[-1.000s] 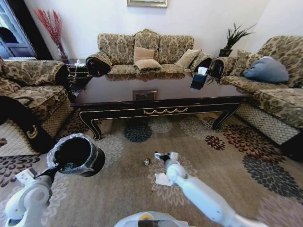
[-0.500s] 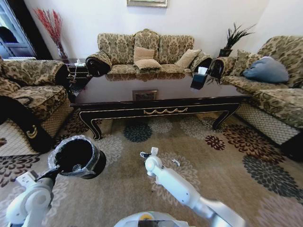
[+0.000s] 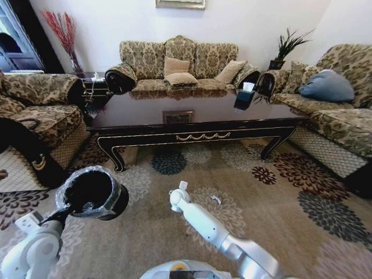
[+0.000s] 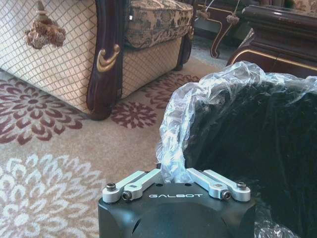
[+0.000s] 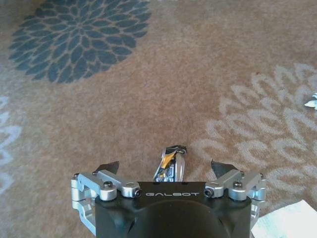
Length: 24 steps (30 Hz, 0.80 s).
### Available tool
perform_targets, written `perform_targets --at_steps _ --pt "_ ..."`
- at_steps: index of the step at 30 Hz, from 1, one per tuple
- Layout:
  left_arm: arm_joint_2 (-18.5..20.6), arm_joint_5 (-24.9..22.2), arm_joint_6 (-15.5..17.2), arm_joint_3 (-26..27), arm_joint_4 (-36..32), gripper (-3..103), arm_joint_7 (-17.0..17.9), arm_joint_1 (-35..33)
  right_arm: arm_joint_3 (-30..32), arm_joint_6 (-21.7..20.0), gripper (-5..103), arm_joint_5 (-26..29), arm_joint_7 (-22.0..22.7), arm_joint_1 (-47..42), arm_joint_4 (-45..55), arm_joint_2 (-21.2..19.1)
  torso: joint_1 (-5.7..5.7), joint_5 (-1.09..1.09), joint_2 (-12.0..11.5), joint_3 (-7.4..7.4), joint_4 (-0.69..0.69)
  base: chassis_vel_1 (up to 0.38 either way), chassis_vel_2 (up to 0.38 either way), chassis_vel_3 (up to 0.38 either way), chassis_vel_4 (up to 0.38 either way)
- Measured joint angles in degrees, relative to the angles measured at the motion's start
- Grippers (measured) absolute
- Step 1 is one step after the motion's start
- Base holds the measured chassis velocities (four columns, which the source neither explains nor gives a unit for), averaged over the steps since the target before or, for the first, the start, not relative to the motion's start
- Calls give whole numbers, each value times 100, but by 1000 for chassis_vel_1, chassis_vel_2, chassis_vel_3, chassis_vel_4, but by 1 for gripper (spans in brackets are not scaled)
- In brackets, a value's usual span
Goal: Move to the front of the table and pick up the trash from the floor, then place it into the trash bin.
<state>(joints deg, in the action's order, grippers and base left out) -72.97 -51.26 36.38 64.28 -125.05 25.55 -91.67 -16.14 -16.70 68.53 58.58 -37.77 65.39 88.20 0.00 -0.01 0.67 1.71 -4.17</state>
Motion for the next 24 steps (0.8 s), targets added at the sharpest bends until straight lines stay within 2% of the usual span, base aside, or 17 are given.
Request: perform_targets --at_steps 4,9,15,16,17,21,24 --pt "22 -3 -16 5 -53 2 0 -30 60 68 100 -216 -187 -24 -285 122 0 0 0 0 0 0 0 0 0" --pt "-4 4 -19 -47 -113 2 0 -42 164 271 100 -815 -813 -61 -891 268 0 0 0 0 0 0 0 0 0" --pt "-42 43 -20 -112 -133 2 8 -40 313 390 102 -1020 -1286 -85 -1269 354 0 1 0 0 0 0 0 0 0" --pt "-56 61 -20 -127 -133 2 9 -39 325 410 97 -1040 -1379 -89 -1306 353 0 1 0 0 0 0 0 0 0" --pt "-56 61 -20 -127 -133 2 9 -39 325 410 97 -1040 -1379 -89 -1306 353 0 1 0 0 0 0 0 0 0" --pt "-94 99 -22 -178 -134 2 9 -35 304 417 77 -1054 -1700 -135 -1297 307 0 1 0 0 -1 0 0 0 0" --pt "-94 105 -23 -184 -134 2 9 -28 273 395 71 -1050 -1740 -166 -1240 294 0 1 0 0 -1 0 0 0 0"
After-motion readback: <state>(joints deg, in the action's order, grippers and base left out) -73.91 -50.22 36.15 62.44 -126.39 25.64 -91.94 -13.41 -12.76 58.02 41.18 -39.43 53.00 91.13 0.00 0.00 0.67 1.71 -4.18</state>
